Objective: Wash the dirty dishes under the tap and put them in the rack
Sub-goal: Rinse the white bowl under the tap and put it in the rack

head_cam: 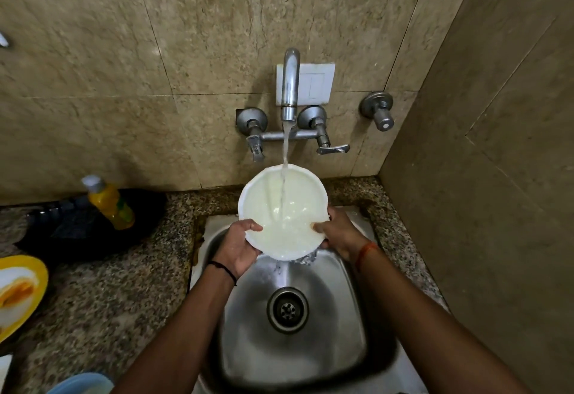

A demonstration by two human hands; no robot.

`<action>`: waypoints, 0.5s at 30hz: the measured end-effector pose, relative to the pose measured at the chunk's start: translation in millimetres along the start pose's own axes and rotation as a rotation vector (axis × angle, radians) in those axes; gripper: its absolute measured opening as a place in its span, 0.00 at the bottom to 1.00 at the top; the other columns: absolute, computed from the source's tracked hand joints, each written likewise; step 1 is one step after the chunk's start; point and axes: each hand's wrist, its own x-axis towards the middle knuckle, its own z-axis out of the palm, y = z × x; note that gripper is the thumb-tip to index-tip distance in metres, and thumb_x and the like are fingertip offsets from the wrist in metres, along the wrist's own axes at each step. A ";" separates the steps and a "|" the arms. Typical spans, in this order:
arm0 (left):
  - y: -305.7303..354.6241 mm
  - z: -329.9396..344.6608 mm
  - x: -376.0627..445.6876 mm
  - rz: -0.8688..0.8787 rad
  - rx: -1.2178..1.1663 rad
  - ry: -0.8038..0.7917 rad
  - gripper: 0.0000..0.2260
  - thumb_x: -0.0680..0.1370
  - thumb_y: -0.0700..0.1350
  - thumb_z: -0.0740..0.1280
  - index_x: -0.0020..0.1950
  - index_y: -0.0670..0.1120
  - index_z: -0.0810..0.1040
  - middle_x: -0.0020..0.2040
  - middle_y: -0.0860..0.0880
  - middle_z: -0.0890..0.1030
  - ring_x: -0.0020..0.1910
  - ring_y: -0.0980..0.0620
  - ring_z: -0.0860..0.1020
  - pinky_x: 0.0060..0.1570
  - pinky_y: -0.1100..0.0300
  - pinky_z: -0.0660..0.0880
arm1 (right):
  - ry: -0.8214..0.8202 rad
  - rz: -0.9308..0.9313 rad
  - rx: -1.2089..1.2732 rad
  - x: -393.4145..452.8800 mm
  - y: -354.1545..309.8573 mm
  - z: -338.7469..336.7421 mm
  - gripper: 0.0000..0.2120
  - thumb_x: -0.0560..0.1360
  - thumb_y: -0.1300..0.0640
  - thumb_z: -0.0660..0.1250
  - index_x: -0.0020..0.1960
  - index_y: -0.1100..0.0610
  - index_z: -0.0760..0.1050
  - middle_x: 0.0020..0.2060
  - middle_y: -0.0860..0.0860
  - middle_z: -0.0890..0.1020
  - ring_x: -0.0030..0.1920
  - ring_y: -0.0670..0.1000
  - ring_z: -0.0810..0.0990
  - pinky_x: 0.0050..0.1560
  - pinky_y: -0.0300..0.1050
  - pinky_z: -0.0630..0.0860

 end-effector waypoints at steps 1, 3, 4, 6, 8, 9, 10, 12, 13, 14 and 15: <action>1.6 -1.6 -0.2 -0.030 0.022 0.023 0.22 0.72 0.37 0.61 0.67 0.39 0.71 0.59 0.38 0.79 0.55 0.38 0.78 0.45 0.46 0.79 | 0.003 -0.034 -0.018 -1.3 2.2 0.7 0.20 0.75 0.71 0.62 0.65 0.58 0.71 0.55 0.58 0.80 0.52 0.60 0.80 0.43 0.57 0.82; 3.6 -3.7 -1.4 -0.142 0.125 0.082 0.15 0.78 0.42 0.60 0.64 0.40 0.70 0.54 0.38 0.80 0.51 0.37 0.78 0.43 0.44 0.77 | 0.068 -0.155 -0.110 -1.2 7.2 0.7 0.20 0.74 0.72 0.63 0.64 0.61 0.73 0.56 0.59 0.81 0.52 0.58 0.80 0.47 0.54 0.80; 3.4 -5.9 -1.5 -0.219 0.156 0.093 0.14 0.80 0.45 0.59 0.63 0.40 0.68 0.55 0.36 0.78 0.54 0.34 0.77 0.46 0.41 0.76 | 0.115 -0.248 -0.178 -1.5 8.8 -0.1 0.19 0.73 0.72 0.64 0.63 0.62 0.74 0.55 0.59 0.81 0.51 0.56 0.80 0.49 0.49 0.78; 1.8 -9.0 -1.0 -0.307 0.087 0.091 0.16 0.81 0.43 0.57 0.65 0.36 0.62 0.64 0.31 0.70 0.61 0.27 0.72 0.57 0.35 0.72 | 0.169 -0.440 -0.294 -0.5 13.4 -3.1 0.20 0.72 0.72 0.63 0.62 0.62 0.76 0.54 0.57 0.82 0.53 0.55 0.79 0.51 0.44 0.74; -2.3 -10.5 -0.2 -0.277 -0.116 0.090 0.16 0.80 0.34 0.52 0.67 0.35 0.60 0.68 0.28 0.64 0.64 0.24 0.68 0.63 0.35 0.68 | 0.178 -0.573 -0.355 -2.1 15.5 -4.6 0.19 0.73 0.72 0.63 0.61 0.60 0.78 0.54 0.53 0.82 0.56 0.53 0.79 0.55 0.42 0.75; -3.9 -11.7 0.9 -0.247 -0.222 0.107 0.18 0.79 0.31 0.50 0.69 0.34 0.61 0.69 0.28 0.64 0.66 0.25 0.66 0.64 0.37 0.68 | 0.177 -0.626 -0.377 -3.7 15.7 -5.1 0.19 0.73 0.72 0.62 0.61 0.59 0.79 0.55 0.51 0.82 0.57 0.51 0.79 0.57 0.42 0.75; -4.7 -12.4 2.8 -0.209 -0.326 0.122 0.19 0.79 0.30 0.48 0.70 0.33 0.62 0.69 0.28 0.64 0.68 0.27 0.65 0.65 0.38 0.67 | 0.172 -0.679 -0.400 -4.9 16.8 -5.8 0.20 0.73 0.72 0.61 0.60 0.58 0.79 0.56 0.49 0.82 0.58 0.49 0.79 0.61 0.41 0.75; -3.2 -10.1 5.3 -0.135 -0.512 0.172 0.19 0.81 0.36 0.49 0.70 0.31 0.63 0.69 0.30 0.67 0.69 0.32 0.66 0.60 0.40 0.69 | 0.166 -0.776 -0.494 -8.6 19.2 -7.2 0.27 0.70 0.74 0.59 0.63 0.54 0.78 0.60 0.48 0.81 0.63 0.45 0.77 0.67 0.41 0.71; -0.9 -6.3 5.6 -0.098 -0.563 0.197 0.18 0.82 0.40 0.51 0.68 0.32 0.66 0.67 0.32 0.70 0.68 0.34 0.69 0.56 0.42 0.71 | 0.170 -0.817 -0.562 -10.1 21.3 -8.2 0.30 0.70 0.75 0.58 0.65 0.52 0.77 0.62 0.47 0.80 0.65 0.44 0.76 0.69 0.41 0.69; 1.2 -2.0 6.2 -0.061 -0.577 0.217 0.16 0.82 0.44 0.55 0.65 0.34 0.68 0.64 0.34 0.73 0.64 0.37 0.73 0.53 0.44 0.73 | 0.176 -0.854 -0.618 -11.1 23.7 -9.5 0.31 0.70 0.75 0.58 0.66 0.50 0.76 0.64 0.47 0.79 0.66 0.44 0.74 0.70 0.41 0.68; 2.2 3.1 6.6 -0.042 -0.540 0.243 0.15 0.81 0.46 0.60 0.62 0.37 0.69 0.59 0.37 0.74 0.57 0.40 0.76 0.49 0.49 0.76 | 0.184 -0.876 -0.653 -12.7 25.1 -10.3 0.32 0.70 0.75 0.59 0.67 0.50 0.74 0.65 0.47 0.78 0.67 0.44 0.73 0.71 0.41 0.66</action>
